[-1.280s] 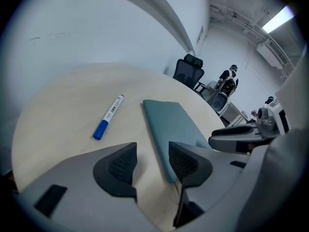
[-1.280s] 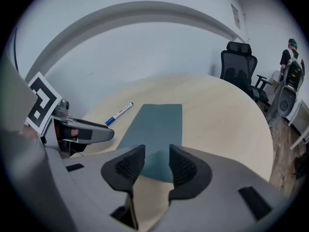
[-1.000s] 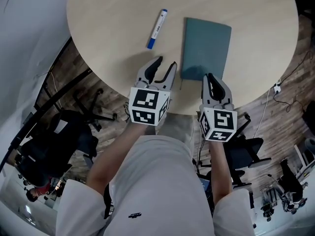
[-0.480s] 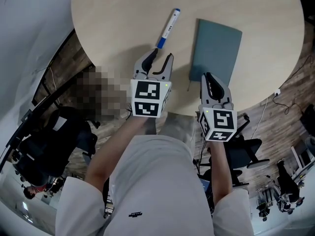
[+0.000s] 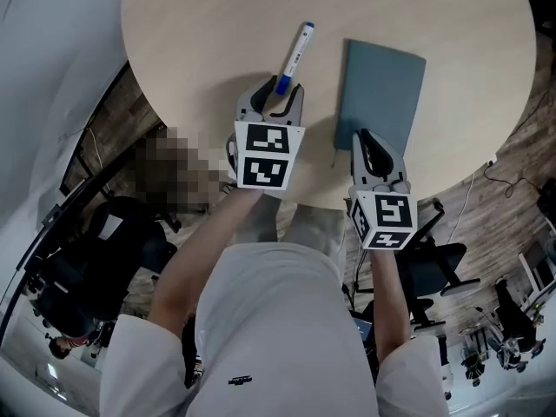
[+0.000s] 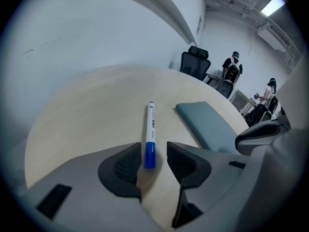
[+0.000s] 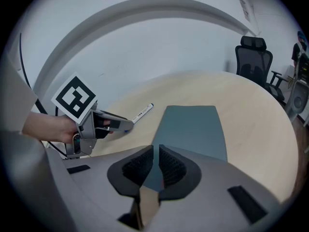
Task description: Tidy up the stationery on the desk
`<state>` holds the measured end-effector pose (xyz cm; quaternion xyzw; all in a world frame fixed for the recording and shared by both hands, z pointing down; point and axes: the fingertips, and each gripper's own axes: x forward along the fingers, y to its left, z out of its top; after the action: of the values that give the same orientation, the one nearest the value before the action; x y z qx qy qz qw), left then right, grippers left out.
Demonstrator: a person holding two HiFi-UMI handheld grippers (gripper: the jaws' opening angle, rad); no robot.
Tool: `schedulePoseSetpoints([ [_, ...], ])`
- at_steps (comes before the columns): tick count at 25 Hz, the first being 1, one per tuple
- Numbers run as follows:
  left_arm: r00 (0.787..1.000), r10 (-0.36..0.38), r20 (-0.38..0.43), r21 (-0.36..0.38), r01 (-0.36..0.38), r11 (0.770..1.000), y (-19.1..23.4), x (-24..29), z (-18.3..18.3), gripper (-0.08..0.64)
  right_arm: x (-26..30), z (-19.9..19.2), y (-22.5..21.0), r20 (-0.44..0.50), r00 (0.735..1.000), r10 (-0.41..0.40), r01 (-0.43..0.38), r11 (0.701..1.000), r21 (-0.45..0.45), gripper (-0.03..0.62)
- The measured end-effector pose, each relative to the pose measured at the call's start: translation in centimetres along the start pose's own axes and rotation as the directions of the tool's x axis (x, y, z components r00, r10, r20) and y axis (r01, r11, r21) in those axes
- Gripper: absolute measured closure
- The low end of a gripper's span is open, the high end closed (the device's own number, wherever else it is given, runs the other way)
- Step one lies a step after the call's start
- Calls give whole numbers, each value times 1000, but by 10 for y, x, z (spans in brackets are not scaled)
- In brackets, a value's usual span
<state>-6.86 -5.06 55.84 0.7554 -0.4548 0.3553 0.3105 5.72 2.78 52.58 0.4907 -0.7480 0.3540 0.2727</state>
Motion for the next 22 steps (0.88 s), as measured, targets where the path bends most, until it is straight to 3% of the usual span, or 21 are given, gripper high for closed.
schedulePoseSetpoints([
  [4, 998, 0, -56, 2, 1, 1000, 2, 10, -9, 476, 4, 7, -1, 7, 1000, -3, 3, 1000, 3, 532],
  [14, 1000, -8, -27, -22, 7, 1000, -2, 4, -3, 483, 3, 13, -8, 19, 1000, -7, 7, 1000, 4, 532],
  [22, 999, -27, -21, -88, 25, 996, -19, -13, -9, 483, -9, 16, -9, 31, 999, -9, 9, 1000, 7, 532],
])
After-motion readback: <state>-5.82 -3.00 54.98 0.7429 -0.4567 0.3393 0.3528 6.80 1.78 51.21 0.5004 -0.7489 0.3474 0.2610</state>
